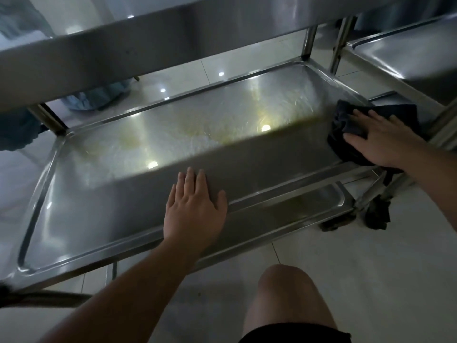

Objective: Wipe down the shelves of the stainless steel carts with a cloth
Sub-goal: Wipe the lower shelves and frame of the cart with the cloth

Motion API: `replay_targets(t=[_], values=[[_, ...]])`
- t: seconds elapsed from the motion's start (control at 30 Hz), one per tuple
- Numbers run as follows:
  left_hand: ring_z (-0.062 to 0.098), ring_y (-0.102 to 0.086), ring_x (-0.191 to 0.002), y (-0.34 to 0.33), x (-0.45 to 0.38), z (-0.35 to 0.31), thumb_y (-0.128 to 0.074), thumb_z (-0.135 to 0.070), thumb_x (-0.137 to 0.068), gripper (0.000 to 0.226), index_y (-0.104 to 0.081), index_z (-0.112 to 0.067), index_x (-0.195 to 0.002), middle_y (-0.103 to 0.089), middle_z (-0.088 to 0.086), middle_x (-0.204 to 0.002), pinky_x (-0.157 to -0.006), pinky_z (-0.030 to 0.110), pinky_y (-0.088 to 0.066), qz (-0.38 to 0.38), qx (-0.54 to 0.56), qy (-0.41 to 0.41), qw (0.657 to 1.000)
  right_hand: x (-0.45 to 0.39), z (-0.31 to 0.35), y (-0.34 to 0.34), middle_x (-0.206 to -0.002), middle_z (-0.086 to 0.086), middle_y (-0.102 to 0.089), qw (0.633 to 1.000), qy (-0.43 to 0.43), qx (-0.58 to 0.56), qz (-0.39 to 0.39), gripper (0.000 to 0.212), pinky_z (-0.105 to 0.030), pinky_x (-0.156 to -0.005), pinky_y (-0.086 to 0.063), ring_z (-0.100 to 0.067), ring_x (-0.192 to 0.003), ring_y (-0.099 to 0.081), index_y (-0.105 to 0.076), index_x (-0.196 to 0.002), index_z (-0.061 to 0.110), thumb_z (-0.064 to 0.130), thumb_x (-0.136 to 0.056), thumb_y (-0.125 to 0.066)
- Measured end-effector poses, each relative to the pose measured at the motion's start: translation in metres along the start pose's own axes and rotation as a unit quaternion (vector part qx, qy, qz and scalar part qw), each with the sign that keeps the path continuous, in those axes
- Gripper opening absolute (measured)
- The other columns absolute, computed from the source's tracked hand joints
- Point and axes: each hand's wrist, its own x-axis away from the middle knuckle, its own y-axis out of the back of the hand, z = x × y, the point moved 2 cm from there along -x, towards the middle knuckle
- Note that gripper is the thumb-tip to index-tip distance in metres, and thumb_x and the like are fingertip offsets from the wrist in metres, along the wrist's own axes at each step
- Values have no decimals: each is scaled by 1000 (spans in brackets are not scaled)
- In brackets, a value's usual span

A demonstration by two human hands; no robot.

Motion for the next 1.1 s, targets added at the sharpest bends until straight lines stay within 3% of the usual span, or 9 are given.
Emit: replay_targets(t=[0.27,0.4,0.5,0.63,0.77,0.83,0.9,1.0,1.1], values=[[21,6,-163,-3,3,-2,-8,-70,-102,84,-6,-19,-168,-3,6,-177,-127,37,5,-10,-21,-3,1000,-46,35,6,-174,3,-7,993,-108,-45,-30,87,-55,-127,-6,-30,-160,-5,-14,-165,29,73,-90,-12],[22,3,-163,0,3,-4,-11,-68,-102,83,-9,-18,-168,-6,7,-177,-129,38,2,-12,-29,1,1000,-25,147,0,-171,-4,-22,997,32,-53,-50,78,-52,-126,-15,-30,-156,-19,-28,-161,21,65,-96,-29],[20,5,-163,1,4,-5,-11,-67,-100,85,-7,-18,-169,-3,6,-177,-129,37,3,-5,-32,3,999,2,216,-15,-173,13,-10,976,215,-25,-4,82,-43,-128,-4,-16,-160,-5,-18,-165,32,73,-95,-18],[18,7,-163,2,3,-5,-11,-68,-100,84,-7,-20,-169,-2,4,-177,-128,35,6,-10,-29,2,1000,-8,190,-9,-169,22,-8,950,310,-24,18,81,-33,-126,4,-2,-156,1,-18,-164,38,78,-94,-23],[18,4,-163,-1,3,-4,-12,-68,-102,81,-8,-21,-168,-5,4,-177,-128,36,3,-22,-30,4,999,-53,89,5,-171,3,-23,990,128,-48,-33,74,-50,-125,-18,-31,-156,-22,-25,-162,40,70,-97,-45],[18,3,-163,-2,3,-4,-13,-67,-103,80,-9,-21,-168,-5,4,-177,-128,36,4,-25,-34,5,999,-69,39,11,-171,-2,-23,998,7,-29,-51,80,-56,-123,-23,-39,-153,-27,-20,-162,38,79,-94,-31],[18,4,-163,-3,2,-5,-12,-66,-103,80,-9,-20,-168,-4,4,-177,-127,35,5,-26,-34,6,999,-81,23,8,-173,0,-17,997,-61,-14,-51,86,-55,-127,-13,-32,-158,-16,-18,-164,33,80,-92,-15],[19,5,-163,-1,3,-6,-11,-66,-103,81,-8,-19,-168,-3,5,-177,-128,36,5,-20,-30,4,999,-87,67,1,-174,-3,-10,985,-156,-55,-46,92,-57,-127,-3,-33,-159,-5,-19,-165,23,76,-90,-11],[20,7,-163,1,4,-7,-9,-66,-102,82,-7,-19,-169,-1,5,-177,-129,37,5,-10,-24,6,1000,-72,152,-7,-172,-9,-14,987,-136,-75,-44,97,-60,-125,-7,-37,-157,-9,-23,-164,15,75,-88,-15]])
